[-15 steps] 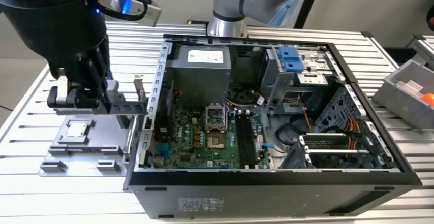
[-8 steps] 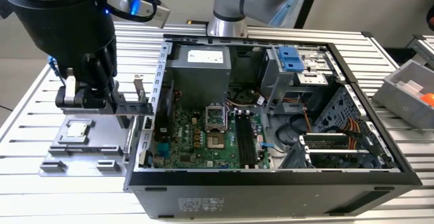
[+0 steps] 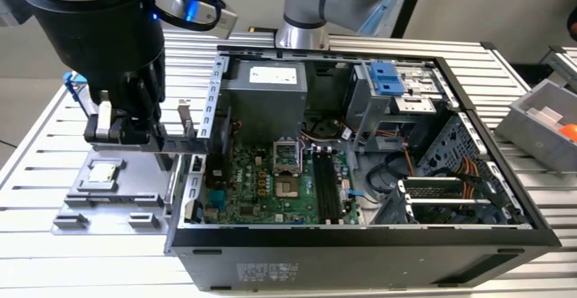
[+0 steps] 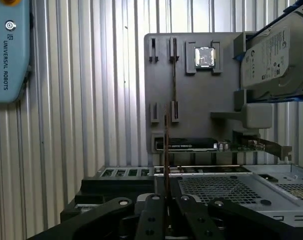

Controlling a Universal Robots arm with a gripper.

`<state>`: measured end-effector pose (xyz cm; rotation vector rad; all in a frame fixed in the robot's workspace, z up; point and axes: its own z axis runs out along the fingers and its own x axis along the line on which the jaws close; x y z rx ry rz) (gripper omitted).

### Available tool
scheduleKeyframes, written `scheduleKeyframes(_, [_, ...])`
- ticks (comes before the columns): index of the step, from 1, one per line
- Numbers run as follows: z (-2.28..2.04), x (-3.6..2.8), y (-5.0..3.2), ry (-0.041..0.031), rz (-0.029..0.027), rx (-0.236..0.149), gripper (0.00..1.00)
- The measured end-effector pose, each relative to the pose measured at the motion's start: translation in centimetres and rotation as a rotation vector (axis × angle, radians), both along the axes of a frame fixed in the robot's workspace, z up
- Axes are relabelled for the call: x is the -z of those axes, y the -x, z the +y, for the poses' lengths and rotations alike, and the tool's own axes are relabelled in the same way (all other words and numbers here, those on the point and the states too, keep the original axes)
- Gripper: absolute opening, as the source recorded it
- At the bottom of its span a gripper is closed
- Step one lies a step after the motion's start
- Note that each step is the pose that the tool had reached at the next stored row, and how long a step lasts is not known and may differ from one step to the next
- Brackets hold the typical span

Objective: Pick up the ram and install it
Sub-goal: 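Pick up the ram and move it above insertion slot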

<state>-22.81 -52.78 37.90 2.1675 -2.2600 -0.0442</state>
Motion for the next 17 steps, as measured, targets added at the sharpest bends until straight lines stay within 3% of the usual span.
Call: scheduleKeyframes(17, [0.00,0.00,-2.33,0.0000,0.0000,0.006,0.00])
